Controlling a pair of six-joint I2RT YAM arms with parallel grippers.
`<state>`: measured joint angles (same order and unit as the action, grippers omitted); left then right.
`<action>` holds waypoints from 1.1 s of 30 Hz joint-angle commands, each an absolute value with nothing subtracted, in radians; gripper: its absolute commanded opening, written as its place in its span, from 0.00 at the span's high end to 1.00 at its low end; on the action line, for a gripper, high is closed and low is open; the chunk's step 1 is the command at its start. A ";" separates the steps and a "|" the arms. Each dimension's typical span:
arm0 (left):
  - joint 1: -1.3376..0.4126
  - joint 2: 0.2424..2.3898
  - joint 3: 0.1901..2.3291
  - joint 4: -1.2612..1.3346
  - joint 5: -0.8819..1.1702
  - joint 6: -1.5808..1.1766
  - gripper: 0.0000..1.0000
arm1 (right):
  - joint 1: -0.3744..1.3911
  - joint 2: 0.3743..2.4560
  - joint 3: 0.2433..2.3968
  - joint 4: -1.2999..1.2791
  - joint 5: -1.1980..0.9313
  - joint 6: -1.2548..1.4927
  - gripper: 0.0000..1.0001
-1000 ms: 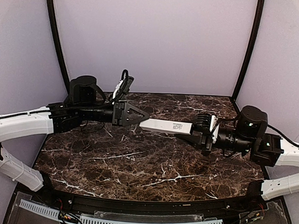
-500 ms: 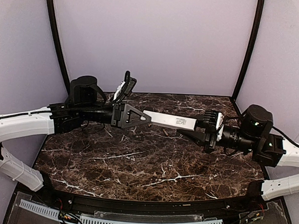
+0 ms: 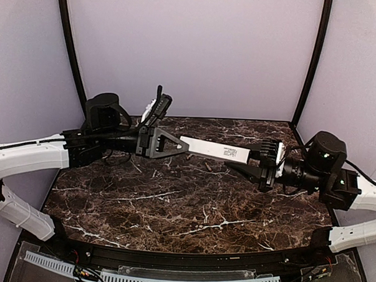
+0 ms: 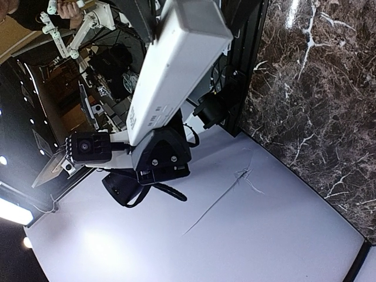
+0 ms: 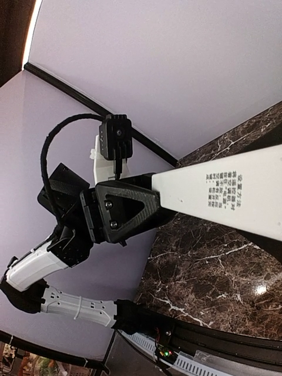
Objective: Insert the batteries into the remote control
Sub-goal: Remove the battery cover from the remote control.
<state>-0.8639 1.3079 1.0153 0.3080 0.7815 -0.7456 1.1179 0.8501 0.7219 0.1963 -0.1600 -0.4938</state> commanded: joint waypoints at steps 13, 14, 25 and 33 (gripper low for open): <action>-0.820 1.286 0.954 0.501 0.805 -0.857 0.51 | 1.122 0.832 0.726 0.208 -0.174 -0.470 1.00; -0.820 1.284 0.957 0.478 0.800 -0.837 0.42 | 1.123 0.839 0.729 0.205 -0.171 -0.470 1.00; -0.855 1.320 1.026 0.372 0.795 -0.761 0.32 | 1.122 0.879 0.742 0.221 -0.153 -0.474 1.00; -0.862 1.336 1.039 0.365 0.825 -0.757 0.49 | 1.122 0.874 0.742 0.228 -0.137 -0.480 1.00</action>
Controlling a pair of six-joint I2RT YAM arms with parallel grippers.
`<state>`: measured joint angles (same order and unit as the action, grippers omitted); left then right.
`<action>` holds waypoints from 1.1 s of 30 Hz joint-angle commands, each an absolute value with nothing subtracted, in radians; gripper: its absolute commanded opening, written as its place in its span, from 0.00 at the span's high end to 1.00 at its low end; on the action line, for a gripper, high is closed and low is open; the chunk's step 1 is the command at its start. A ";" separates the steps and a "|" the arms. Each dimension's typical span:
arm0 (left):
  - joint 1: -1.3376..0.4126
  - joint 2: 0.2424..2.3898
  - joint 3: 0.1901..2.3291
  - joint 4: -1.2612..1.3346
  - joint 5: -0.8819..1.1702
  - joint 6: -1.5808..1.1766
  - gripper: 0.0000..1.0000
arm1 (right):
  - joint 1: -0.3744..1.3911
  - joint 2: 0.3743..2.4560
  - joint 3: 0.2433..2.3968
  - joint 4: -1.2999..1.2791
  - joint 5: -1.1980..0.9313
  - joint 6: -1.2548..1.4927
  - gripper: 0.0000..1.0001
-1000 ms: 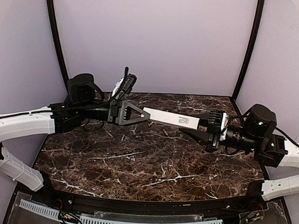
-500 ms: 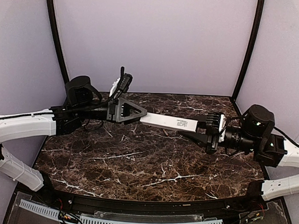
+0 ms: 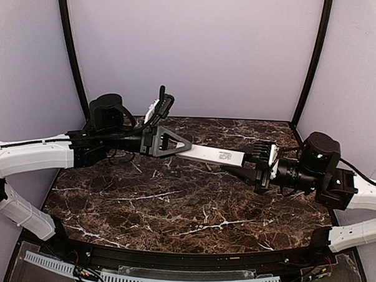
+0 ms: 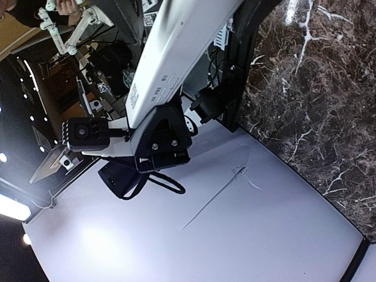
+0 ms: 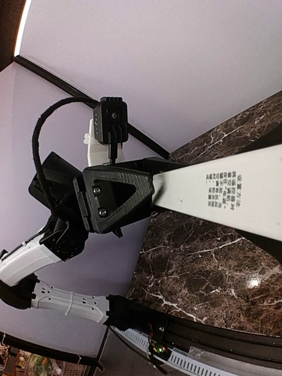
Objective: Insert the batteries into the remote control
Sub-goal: Remove the battery cover from the remote control.
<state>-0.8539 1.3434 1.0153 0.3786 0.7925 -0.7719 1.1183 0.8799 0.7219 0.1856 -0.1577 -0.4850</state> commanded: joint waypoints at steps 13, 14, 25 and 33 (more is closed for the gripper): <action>-0.831 1.333 0.977 0.527 0.875 -0.872 0.79 | 1.122 0.827 0.726 0.219 -0.151 -0.485 1.00; -0.829 1.333 0.967 0.560 0.879 -0.884 0.80 | 1.122 0.822 0.723 0.217 -0.153 -0.485 1.00; -0.822 1.328 0.945 0.641 0.919 -0.918 0.87 | 1.123 0.837 0.729 0.163 -0.117 -0.507 1.00; -0.822 1.314 0.952 0.584 0.897 -0.895 0.64 | 1.123 0.826 0.726 0.168 -0.109 -0.506 1.00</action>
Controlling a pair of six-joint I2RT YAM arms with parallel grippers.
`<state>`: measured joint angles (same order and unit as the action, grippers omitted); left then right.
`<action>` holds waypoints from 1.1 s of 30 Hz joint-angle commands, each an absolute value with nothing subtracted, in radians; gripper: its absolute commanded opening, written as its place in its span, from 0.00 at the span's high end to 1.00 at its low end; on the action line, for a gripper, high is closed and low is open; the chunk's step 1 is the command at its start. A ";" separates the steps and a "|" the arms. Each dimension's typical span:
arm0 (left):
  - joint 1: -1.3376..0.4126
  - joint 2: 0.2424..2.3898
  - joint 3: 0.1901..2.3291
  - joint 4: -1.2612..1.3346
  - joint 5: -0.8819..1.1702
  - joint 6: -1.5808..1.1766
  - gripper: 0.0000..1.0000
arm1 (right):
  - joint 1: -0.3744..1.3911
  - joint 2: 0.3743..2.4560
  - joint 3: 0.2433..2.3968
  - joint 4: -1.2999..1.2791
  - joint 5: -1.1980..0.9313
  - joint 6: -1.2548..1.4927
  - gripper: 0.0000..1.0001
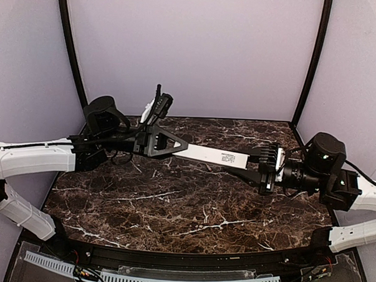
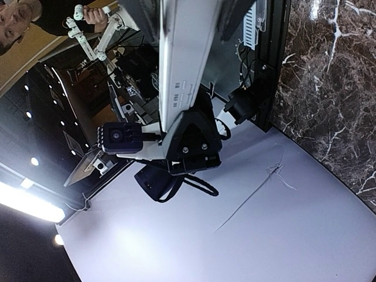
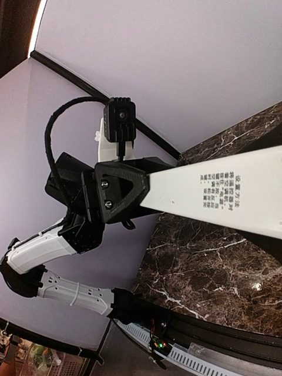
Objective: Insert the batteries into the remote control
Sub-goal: Remove the battery cover from the remote control.
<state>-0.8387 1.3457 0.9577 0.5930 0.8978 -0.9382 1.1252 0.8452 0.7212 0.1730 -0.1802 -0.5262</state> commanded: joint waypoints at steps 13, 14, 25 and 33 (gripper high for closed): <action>-0.834 1.333 1.013 0.390 0.846 -0.775 0.39 | 1.123 0.863 0.739 0.167 -0.100 -0.498 1.00; -0.836 1.339 1.015 0.397 0.857 -0.781 0.39 | 1.122 0.867 0.739 0.170 -0.106 -0.496 1.00; -0.842 1.388 0.991 0.604 0.938 -0.906 0.48 | 1.122 0.883 0.732 0.194 -0.109 -0.492 1.00; -0.844 1.407 0.979 0.709 0.988 -0.976 0.60 | 1.122 0.885 0.723 0.202 -0.109 -0.495 1.00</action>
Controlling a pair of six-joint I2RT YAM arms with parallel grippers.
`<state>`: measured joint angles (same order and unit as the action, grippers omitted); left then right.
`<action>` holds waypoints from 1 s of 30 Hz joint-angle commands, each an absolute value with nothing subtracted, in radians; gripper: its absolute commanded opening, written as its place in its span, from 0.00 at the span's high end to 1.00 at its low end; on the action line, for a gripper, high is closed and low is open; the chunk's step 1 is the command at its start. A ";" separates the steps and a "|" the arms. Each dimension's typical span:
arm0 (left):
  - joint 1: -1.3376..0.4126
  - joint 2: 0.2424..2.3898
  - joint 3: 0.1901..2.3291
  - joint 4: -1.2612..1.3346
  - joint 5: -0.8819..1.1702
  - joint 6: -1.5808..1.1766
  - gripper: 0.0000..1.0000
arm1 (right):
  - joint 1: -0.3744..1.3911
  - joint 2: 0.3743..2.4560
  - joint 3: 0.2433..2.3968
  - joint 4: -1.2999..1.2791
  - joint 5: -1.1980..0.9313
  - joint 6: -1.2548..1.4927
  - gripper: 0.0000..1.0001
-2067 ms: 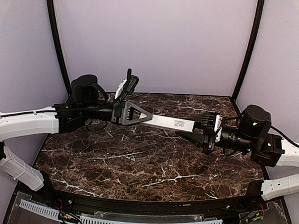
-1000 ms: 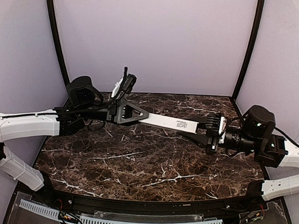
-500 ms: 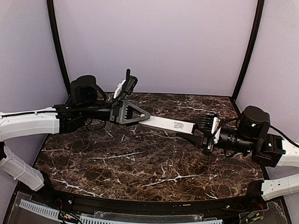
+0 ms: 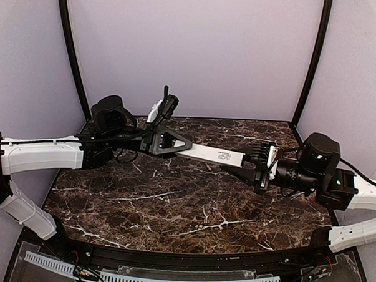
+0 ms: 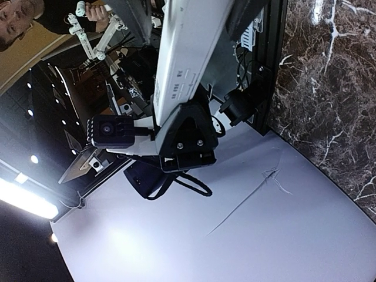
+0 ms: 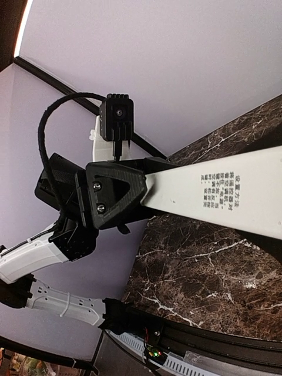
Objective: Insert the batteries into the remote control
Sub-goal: Remove the battery cover from the remote control.
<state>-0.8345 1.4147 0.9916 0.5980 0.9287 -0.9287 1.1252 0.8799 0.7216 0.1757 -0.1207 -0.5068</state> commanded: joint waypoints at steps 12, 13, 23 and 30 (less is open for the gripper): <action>-0.836 1.387 0.972 0.651 0.975 -0.945 0.74 | 1.121 0.852 0.701 0.204 -0.095 -0.509 1.00; -0.833 1.385 0.969 0.632 0.970 -0.941 0.72 | 1.121 0.846 0.699 0.205 -0.092 -0.508 1.00; -0.808 1.338 0.969 0.456 0.873 -0.855 0.48 | 1.121 0.838 0.700 0.198 -0.079 -0.497 1.00; -0.792 1.316 0.966 0.401 0.854 -0.826 0.50 | 1.121 0.825 0.704 0.158 -0.055 -0.473 1.00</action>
